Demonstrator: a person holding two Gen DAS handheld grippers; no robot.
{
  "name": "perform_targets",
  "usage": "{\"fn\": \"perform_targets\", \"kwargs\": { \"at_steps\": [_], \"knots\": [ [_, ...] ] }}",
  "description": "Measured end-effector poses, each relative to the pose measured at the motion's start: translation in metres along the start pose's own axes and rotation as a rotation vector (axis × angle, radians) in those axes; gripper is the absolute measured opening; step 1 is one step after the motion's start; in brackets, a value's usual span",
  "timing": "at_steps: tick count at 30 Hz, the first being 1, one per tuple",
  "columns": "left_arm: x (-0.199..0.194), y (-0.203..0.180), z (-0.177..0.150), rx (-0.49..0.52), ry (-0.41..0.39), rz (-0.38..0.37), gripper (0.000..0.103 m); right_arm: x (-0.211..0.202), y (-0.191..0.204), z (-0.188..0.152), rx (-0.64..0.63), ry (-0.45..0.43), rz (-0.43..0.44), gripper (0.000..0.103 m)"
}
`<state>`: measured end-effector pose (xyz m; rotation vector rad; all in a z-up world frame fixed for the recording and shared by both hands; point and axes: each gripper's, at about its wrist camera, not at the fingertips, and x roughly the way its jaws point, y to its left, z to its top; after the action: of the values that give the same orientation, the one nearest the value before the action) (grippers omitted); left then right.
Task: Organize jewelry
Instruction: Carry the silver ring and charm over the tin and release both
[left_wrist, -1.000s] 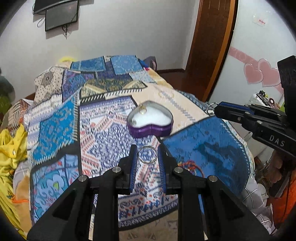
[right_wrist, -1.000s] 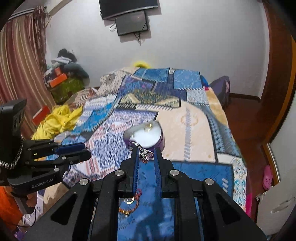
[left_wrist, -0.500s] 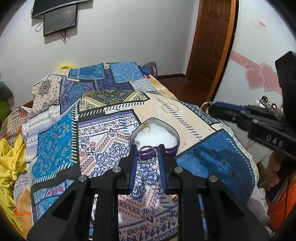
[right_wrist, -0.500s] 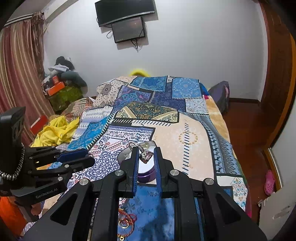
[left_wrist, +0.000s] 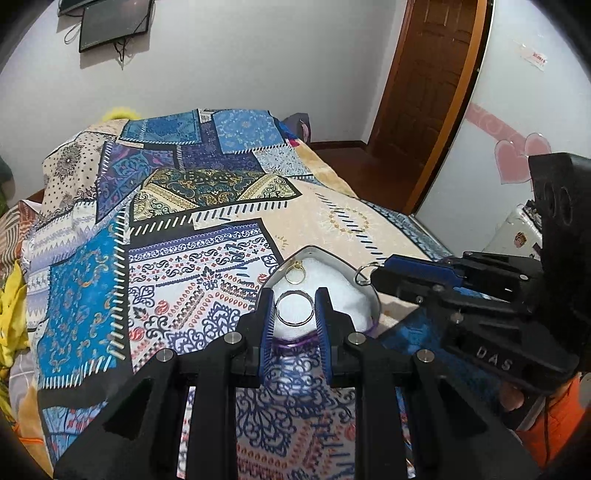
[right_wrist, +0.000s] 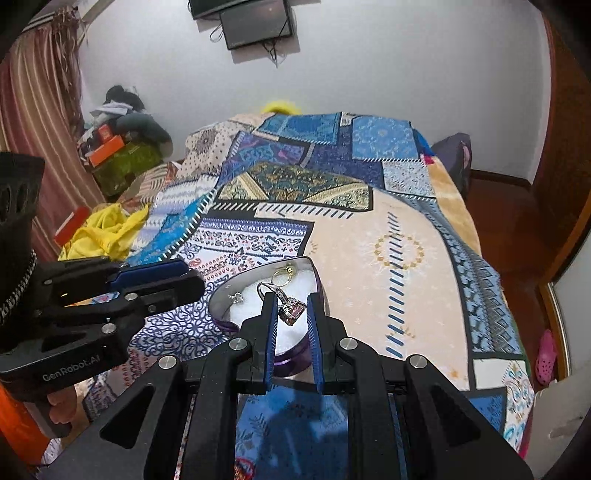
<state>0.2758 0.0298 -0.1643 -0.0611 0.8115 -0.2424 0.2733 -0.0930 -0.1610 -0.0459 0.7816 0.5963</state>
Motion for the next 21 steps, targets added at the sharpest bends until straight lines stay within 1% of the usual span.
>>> {"fn": "perform_targets", "kwargs": {
  "at_steps": [4, 10, 18, 21],
  "knots": [
    [0.017, 0.003, 0.000, 0.001, 0.032, -0.002, 0.021, 0.009, -0.002, 0.002, -0.011, 0.023, 0.000, 0.014],
    [0.030, 0.004, 0.000, -0.002, 0.059, -0.014, 0.021, 0.017, -0.002, 0.004, -0.029, 0.037, -0.007, 0.014],
    [0.035, 0.001, 0.001, 0.008, 0.074, -0.018, 0.021, 0.022, -0.002, 0.004, -0.040, 0.056, -0.006, 0.015],
    [0.032, 0.001, 0.001, 0.008, 0.074, -0.013, 0.021, 0.022, 0.000, 0.005, -0.042, 0.070, 0.011, 0.015]
  ]
}}
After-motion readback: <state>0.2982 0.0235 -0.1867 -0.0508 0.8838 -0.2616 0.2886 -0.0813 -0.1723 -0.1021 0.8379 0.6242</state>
